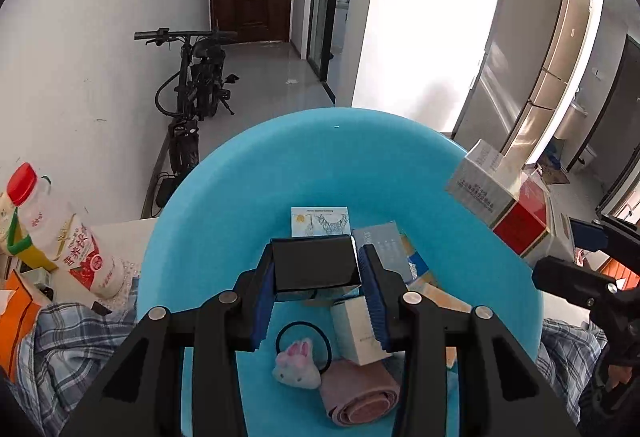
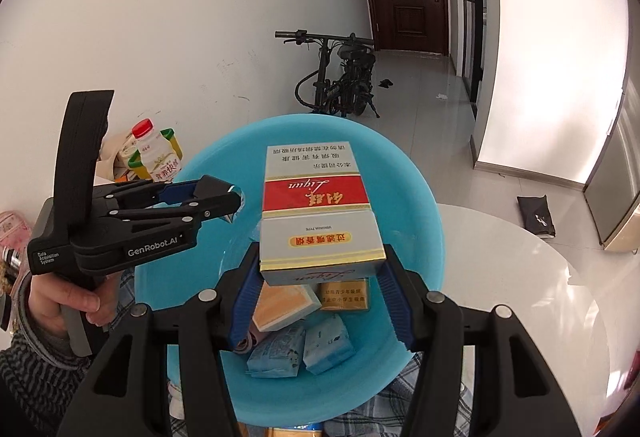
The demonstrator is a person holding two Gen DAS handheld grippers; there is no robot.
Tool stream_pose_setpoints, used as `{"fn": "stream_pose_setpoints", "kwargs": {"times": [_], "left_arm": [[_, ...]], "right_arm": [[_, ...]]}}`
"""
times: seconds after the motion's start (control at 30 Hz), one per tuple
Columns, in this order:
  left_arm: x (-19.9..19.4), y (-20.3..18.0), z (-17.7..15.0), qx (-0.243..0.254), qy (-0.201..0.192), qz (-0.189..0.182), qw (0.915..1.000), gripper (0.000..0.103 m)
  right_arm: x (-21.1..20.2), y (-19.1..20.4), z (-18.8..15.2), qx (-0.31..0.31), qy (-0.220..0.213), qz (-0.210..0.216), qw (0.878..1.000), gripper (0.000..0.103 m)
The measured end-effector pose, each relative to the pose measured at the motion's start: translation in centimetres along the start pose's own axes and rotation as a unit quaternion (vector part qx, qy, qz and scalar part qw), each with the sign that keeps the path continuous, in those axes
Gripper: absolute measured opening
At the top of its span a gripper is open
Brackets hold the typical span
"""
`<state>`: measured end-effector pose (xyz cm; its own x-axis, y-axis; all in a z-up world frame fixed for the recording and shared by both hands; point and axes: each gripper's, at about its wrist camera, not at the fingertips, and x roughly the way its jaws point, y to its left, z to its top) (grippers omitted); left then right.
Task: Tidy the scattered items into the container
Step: 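Carry the black box in the left tool while the right tool carries the red-and-white box over the basin, then open the left tool to drop the black box while the right tool releases the red-and-white box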
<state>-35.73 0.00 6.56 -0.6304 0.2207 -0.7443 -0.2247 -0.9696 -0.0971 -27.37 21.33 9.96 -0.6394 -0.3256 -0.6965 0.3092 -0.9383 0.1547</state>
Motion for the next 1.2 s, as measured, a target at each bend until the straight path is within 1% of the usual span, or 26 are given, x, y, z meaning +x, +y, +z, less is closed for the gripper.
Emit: {"fn": "stream_pose_setpoints", "kwargs": {"times": [0.07, 0.2, 0.3, 0.5, 0.67, 0.83, 0.87, 0.9, 0.93, 0.97, 1.03, 1.13, 1.2], "left_arm": [[1.5, -0.2, 0.7, 0.000, 0.010, 0.001, 1.0000, 0.042], [4.4, -0.5, 1.8, -0.006, 0.036, -0.012, 0.9993, 0.042], [5.9, -1.1, 2.2, -0.003, 0.047, -0.014, 0.9988, 0.042], [7.3, -1.9, 2.0, 0.007, 0.053, -0.018, 0.9984, 0.042], [7.8, -1.6, 2.0, 0.005, 0.053, -0.011, 0.9985, 0.042], [8.0, -1.5, 2.0, 0.008, 0.055, -0.014, 0.9983, 0.042], [8.0, -1.5, 2.0, 0.009, 0.055, -0.012, 0.9984, 0.048], [7.8, -1.5, 2.0, 0.009, 0.052, -0.009, 0.9986, 0.065], [7.5, -1.5, 2.0, 0.008, 0.045, -0.005, 0.9989, 0.077], [7.1, -1.3, 2.0, 0.007, 0.035, -0.003, 0.9994, 0.091], [6.2, -1.0, 2.1, 0.002, 0.013, -0.004, 0.9999, 0.091], [5.1, -0.3, 2.2, -0.006, 0.012, 0.005, 0.9999, 0.091], [3.9, 0.0, 1.9, -0.010, 0.005, 0.004, 0.9999, 0.091]], "right_arm": [[0.7, -0.5, 0.1, 0.001, 0.009, -0.004, 1.000, 0.055], [1.6, -1.5, -0.1, 0.004, 0.025, -0.004, 1.000, 0.055], [1.9, -2.0, -0.2, 0.006, 0.029, -0.005, 1.000, 0.055], [2.3, -2.1, -0.2, 0.005, 0.033, -0.001, 0.999, 0.055], [3.0, -2.1, 0.0, 0.004, 0.038, -0.002, 0.999, 0.055], [3.1, -1.9, 0.3, 0.006, 0.039, -0.001, 0.999, 0.055], [3.1, -1.9, 0.3, 0.005, 0.039, -0.001, 0.999, 0.055], [3.0, -1.9, 0.3, 0.004, 0.040, -0.001, 0.999, 0.055], [3.0, -1.9, 0.3, 0.004, 0.040, -0.002, 0.999, 0.055], [2.9, -1.9, 0.3, 0.003, 0.040, -0.003, 0.999, 0.055], [2.8, -1.9, 0.3, 0.003, 0.040, -0.005, 0.999, 0.055], [2.5, -2.0, 0.2, 0.005, 0.039, -0.009, 0.999, 0.055], [2.2, -2.0, 0.2, 0.005, 0.039, -0.008, 0.999, 0.055]]}}
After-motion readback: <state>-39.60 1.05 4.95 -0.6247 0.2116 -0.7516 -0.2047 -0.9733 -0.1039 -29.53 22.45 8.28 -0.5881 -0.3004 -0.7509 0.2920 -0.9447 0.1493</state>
